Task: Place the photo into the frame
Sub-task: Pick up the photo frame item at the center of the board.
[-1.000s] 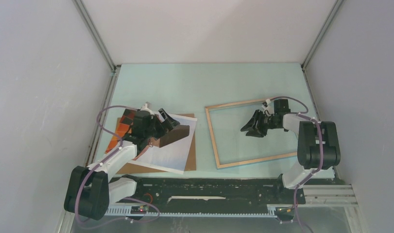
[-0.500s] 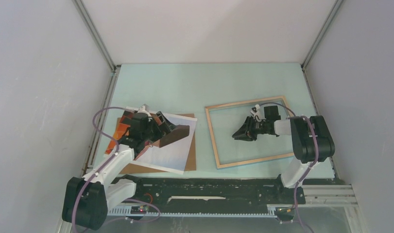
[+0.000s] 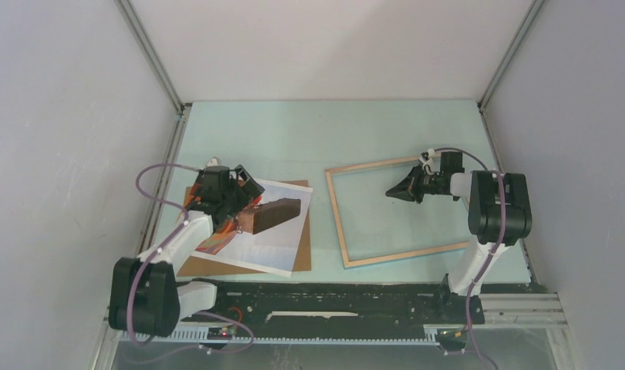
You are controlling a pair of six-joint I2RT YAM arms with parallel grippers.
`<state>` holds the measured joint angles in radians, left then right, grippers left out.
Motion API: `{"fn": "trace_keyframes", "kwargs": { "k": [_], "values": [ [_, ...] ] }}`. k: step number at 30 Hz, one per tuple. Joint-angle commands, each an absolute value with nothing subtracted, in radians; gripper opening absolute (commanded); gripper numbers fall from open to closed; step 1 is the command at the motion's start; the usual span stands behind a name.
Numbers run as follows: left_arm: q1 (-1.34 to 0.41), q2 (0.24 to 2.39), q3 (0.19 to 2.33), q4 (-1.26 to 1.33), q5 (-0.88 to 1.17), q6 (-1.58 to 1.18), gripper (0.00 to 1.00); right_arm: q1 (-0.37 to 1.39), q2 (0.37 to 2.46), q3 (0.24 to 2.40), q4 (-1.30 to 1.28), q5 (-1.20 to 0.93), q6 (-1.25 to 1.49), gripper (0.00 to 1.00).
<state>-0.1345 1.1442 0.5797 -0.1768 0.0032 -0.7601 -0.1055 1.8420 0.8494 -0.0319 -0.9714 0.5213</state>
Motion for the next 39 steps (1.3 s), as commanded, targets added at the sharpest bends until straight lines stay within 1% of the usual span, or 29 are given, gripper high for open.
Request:
{"fn": "trace_keyframes", "kwargs": {
  "k": [1, 3, 7, 15, 18, 23, 26, 29, 35, 39],
  "values": [
    [-0.123, 1.285, 0.698, -0.115, 0.078, -0.763, 1.00, -0.112, 1.908, 0.964, -0.193, -0.945, 0.390, 0.00],
    [-0.126, 1.357, 0.724, -0.071, 0.149, -0.755, 1.00, -0.115, 1.928, 0.983, -0.199, -0.965, 0.381, 0.00],
    [-0.131, 1.457, 0.792, -0.057, 0.139, -0.715, 1.00, -0.126, 1.928, 0.992, -0.197, -0.965, 0.387, 0.00],
    [-0.129, 1.704, 1.114, -0.087, 0.144, -0.577, 1.00, -0.124, 1.912, 1.002, -0.237, -0.926, 0.364, 0.00],
    [-0.130, 1.824, 1.224, -0.147, 0.159, -0.583, 1.00, -0.126, 1.912, 1.002, -0.232, -0.924, 0.367, 0.00],
    [-0.140, 1.903, 1.279, -0.157, 0.165, -0.640, 1.00, -0.133, 1.917, 1.010, -0.228, -0.919, 0.375, 0.00],
    [-0.155, 1.889, 1.259, -0.148, 0.161, -0.653, 1.00, -0.138, 1.910, 1.030, -0.278, -0.858, 0.362, 0.01],
    [-0.175, 1.822, 1.196, -0.128, 0.131, -0.637, 1.00, -0.138, 1.903, 1.062, -0.346, -0.805, 0.341, 0.02],
    [-0.178, 1.680, 1.080, -0.131, 0.105, -0.631, 1.00, -0.144, 1.893, 1.152, -0.552, -0.582, 0.250, 0.01],
    [-0.189, 1.648, 1.042, -0.118, 0.104, -0.642, 1.00, -0.159, 1.890, 1.162, -0.576, -0.587, 0.221, 0.01]
  ]
}}
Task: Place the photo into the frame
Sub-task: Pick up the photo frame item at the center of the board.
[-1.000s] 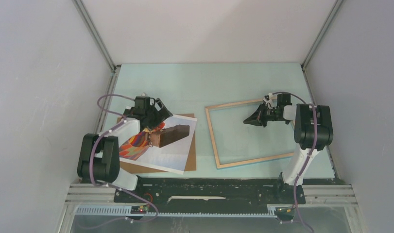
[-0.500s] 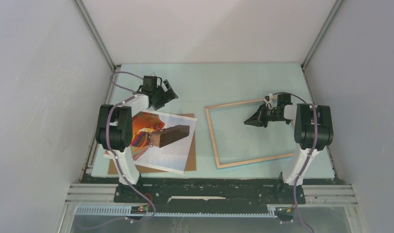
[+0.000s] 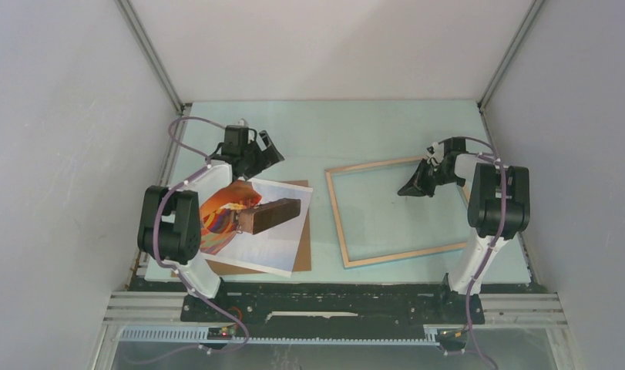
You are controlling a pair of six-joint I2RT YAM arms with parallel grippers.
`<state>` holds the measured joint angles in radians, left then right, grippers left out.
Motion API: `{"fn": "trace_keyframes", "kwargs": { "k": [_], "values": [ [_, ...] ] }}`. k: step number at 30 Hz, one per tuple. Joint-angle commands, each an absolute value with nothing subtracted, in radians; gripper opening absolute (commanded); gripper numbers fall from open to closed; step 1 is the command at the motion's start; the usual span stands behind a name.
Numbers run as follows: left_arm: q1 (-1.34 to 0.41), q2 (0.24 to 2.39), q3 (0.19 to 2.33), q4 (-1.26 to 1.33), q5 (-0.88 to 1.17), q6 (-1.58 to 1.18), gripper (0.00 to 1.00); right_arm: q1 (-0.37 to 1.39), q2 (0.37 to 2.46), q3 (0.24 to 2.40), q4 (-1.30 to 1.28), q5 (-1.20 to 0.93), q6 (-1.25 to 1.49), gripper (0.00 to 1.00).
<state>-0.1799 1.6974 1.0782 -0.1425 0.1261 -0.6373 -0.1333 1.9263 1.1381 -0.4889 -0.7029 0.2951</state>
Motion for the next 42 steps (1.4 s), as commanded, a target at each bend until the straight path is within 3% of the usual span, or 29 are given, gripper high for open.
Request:
{"fn": "trace_keyframes", "kwargs": {
  "k": [1, 20, 35, 42],
  "values": [
    [-0.192, 1.655, 1.044, -0.121, 0.114, -0.643, 1.00, -0.161, 1.887, 1.168, -0.583, -0.579, 0.217, 0.01],
    [-0.271, 1.902, 1.260, -0.191, 0.175, -0.645, 1.00, -0.192, 1.887, 1.206, -0.598, -0.565, 0.204, 0.00],
    [-0.254, 1.800, 1.083, -0.046, 0.405, -0.735, 1.00, -0.175, 1.878, 1.206, -0.590, -0.580, 0.204, 0.00],
    [-0.227, 1.687, 0.949, 0.057, 0.443, -0.794, 0.88, -0.168, 1.870, 1.206, -0.579, -0.596, 0.208, 0.00]
  ]
}}
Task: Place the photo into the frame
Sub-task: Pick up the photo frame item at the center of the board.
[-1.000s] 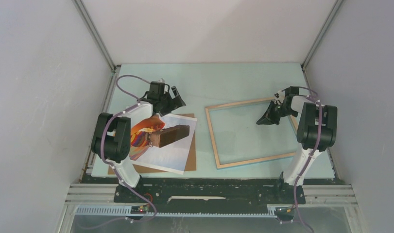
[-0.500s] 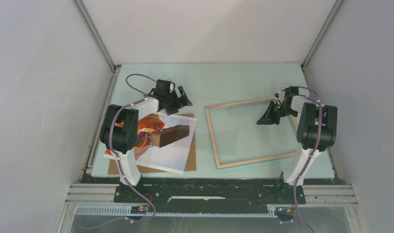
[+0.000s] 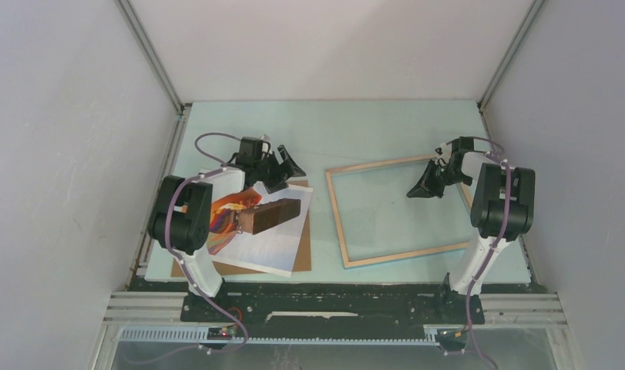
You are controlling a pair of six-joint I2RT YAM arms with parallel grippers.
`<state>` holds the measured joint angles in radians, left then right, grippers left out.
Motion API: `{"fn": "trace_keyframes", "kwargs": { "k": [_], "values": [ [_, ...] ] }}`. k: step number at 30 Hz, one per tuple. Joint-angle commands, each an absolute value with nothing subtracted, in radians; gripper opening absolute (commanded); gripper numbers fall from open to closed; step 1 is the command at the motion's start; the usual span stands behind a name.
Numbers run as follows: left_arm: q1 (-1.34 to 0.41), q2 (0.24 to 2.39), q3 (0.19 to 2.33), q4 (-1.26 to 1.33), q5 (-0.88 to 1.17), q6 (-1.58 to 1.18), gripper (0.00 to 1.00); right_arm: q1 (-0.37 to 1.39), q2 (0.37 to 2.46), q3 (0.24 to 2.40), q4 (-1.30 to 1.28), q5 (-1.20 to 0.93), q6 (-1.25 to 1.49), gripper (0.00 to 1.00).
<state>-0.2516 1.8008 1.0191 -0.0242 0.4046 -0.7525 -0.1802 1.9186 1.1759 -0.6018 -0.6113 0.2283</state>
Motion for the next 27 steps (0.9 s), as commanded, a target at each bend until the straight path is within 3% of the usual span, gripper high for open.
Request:
{"fn": "trace_keyframes", "kwargs": {
  "k": [1, 12, 17, 21, 27],
  "values": [
    [-0.220, 1.667, 0.929, 0.076, 0.450, -0.804, 0.87, -0.166, 1.870, 1.207, -0.577, -0.597, 0.209, 0.00],
    [-0.206, 1.613, 0.790, 0.288, 0.569, -0.947, 0.72, -0.152, 1.872, 1.207, -0.572, -0.606, 0.213, 0.00],
    [-0.207, 1.565, 0.822, 0.059, 0.319, -0.783, 0.94, -0.149, 1.869, 1.206, -0.568, -0.613, 0.213, 0.00],
    [-0.218, 1.556, 0.829, 0.008, 0.225, -0.739, 0.99, -0.150, 1.865, 1.207, -0.564, -0.620, 0.215, 0.00],
    [-0.251, 1.668, 0.905, -0.068, 0.316, -0.747, 1.00, -0.153, 1.861, 1.207, -0.557, -0.627, 0.218, 0.00]
  ]
}}
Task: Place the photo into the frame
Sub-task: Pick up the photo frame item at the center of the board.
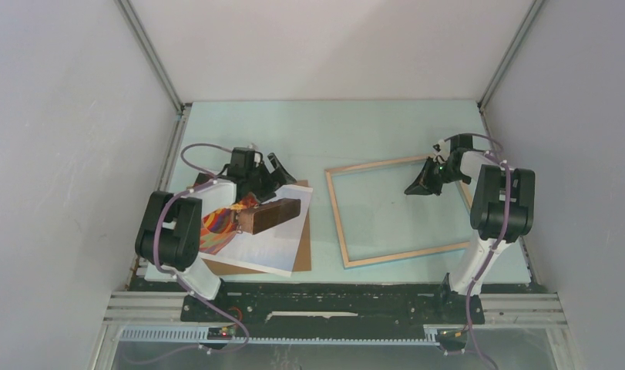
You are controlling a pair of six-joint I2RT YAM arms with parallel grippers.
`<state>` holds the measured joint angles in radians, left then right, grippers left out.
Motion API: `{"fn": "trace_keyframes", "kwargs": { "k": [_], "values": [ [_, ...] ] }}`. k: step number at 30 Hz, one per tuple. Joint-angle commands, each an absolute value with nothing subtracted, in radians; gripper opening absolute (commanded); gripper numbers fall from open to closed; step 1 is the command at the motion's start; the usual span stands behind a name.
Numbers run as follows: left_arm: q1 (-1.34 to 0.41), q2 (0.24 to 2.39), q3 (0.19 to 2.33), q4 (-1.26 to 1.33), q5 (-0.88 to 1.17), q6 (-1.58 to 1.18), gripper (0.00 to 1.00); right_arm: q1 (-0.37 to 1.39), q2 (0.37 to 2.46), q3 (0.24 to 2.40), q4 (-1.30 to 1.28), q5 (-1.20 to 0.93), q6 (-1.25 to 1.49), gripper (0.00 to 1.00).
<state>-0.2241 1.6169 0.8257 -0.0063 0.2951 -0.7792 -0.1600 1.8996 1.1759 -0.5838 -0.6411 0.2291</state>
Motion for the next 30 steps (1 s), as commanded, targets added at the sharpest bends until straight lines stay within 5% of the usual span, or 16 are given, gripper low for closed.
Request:
{"fn": "trace_keyframes", "kwargs": {
  "k": [1, 30],
  "values": [
    [-0.255, 1.676, 0.905, -0.066, 0.325, -0.756, 1.00, -0.154, 1.865, 1.206, -0.557, -0.626, 0.217, 0.00],
    [-0.229, 1.564, 0.675, 0.353, 0.640, -1.004, 0.94, -0.154, 1.873, 1.206, -0.538, -0.650, 0.220, 0.00]
  ]
}}
